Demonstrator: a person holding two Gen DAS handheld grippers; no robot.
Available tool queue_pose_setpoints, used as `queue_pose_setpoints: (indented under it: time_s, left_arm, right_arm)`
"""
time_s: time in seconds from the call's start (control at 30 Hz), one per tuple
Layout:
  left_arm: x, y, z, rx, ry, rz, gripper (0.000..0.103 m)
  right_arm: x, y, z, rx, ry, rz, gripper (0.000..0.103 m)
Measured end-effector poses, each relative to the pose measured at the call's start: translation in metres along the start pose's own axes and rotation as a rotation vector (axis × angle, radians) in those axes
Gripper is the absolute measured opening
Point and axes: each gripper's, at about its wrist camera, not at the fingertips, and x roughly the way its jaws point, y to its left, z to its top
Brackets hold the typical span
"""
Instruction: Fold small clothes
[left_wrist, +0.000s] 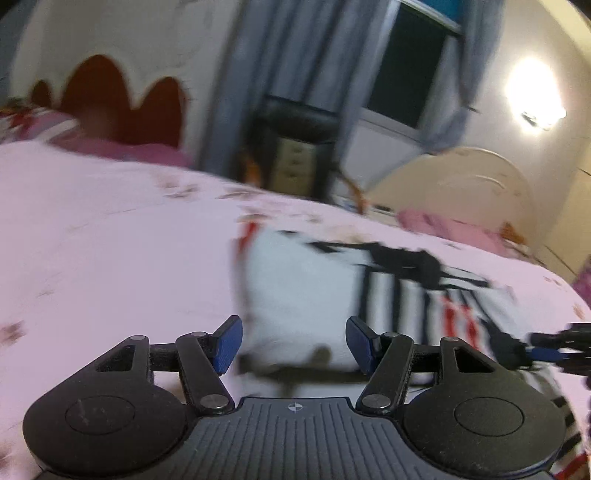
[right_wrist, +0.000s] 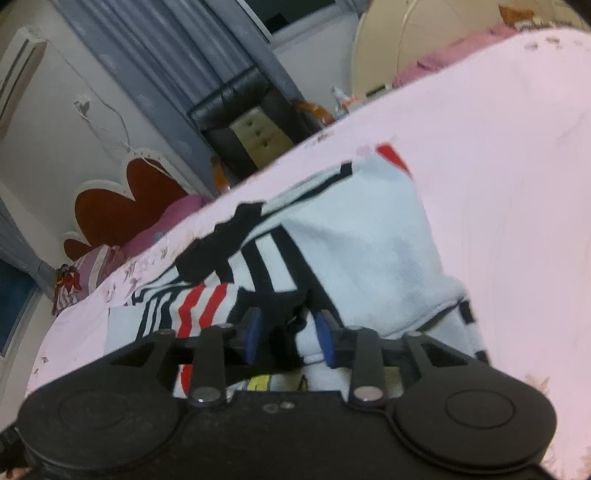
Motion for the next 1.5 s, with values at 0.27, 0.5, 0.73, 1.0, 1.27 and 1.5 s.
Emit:
queue_pose_setpoints:
  time_s: [0.27,0.5,0.73,1.0,1.27,1.5]
  left_arm:
    - [0.05,-0.031,-0.018,0.207,0.104,0.07,0.061]
    - [0.055,-0.029,0.025,0.227,-0.002,0.028,0.087]
    - [0.124,-0.014,0.058,0.252,0.065,0.034,0.087]
    - [0.151,0.006,0.048,0.215,0.097,0.075,0.089]
    - [0.117,-0.02,0.045,0.208,0.059,0.005,0.089]
    - [0.108,-0.014,0.016,0.225,0.078,0.049,0.089]
  right_arm:
    - [0.025,0.008,-0.01,-0.123,0.054,-0.05,0.008]
    - [0.02,0.03,0.007,-0.17,-0.004,-0.002,0.022]
    - [0.074,0.072,0.014,-0.251,0.064,0.06,0.02]
    - [0.125,0.105,0.01,-0.355,0.074,0.007,0.02]
    - [0.113,0.131,0.004,-0.431,0.039,0.04,0.022]
    - [0.114,0.138,-0.019,-0.583,0.055,-0.046,0.024]
